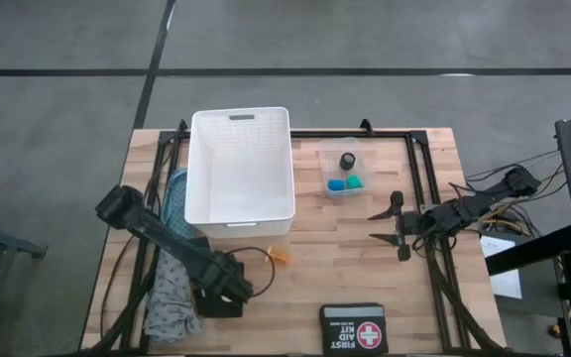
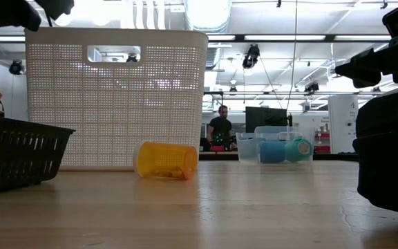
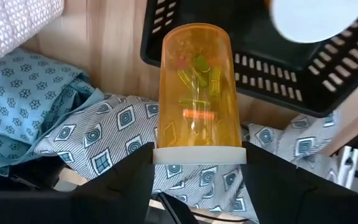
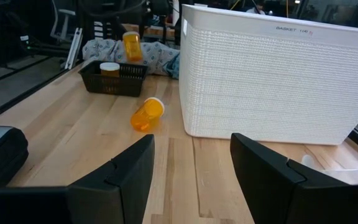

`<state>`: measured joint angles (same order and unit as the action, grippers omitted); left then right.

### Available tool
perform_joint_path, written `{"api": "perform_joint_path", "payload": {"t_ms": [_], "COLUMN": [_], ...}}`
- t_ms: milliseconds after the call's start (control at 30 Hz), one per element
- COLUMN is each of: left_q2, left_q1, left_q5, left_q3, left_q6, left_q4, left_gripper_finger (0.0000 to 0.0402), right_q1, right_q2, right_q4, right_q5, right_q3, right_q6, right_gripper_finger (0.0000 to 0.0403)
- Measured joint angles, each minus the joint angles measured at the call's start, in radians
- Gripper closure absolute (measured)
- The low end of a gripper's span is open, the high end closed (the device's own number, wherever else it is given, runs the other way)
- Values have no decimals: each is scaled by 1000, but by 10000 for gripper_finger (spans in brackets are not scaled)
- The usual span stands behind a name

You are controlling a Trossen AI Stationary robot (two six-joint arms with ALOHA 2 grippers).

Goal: Pick & place medical supplies in basket/bin
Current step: Put the top orange pill bottle into the black bin

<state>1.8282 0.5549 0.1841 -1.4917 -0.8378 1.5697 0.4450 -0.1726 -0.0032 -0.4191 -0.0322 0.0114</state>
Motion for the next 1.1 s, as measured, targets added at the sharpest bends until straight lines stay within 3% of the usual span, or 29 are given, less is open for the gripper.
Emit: {"api": "perform_joint_path", "payload": {"t_ms": [467,1100], "left_q2": [1,2], "left_q1": [-1,-21], "left_q5": [-30,11], "left_q3": [61,187], "left_q6": [35,76], "left_q4": [-82,-260], "left_gripper_finger": [181,180], "right_q1": [0,0], "right_q2": [0,0], "right_q4": [0,0], "right_q5": [0,0], "right_q3": [0,0], "right_q6": [0,0], "right_gripper_finger": [197,197]}}
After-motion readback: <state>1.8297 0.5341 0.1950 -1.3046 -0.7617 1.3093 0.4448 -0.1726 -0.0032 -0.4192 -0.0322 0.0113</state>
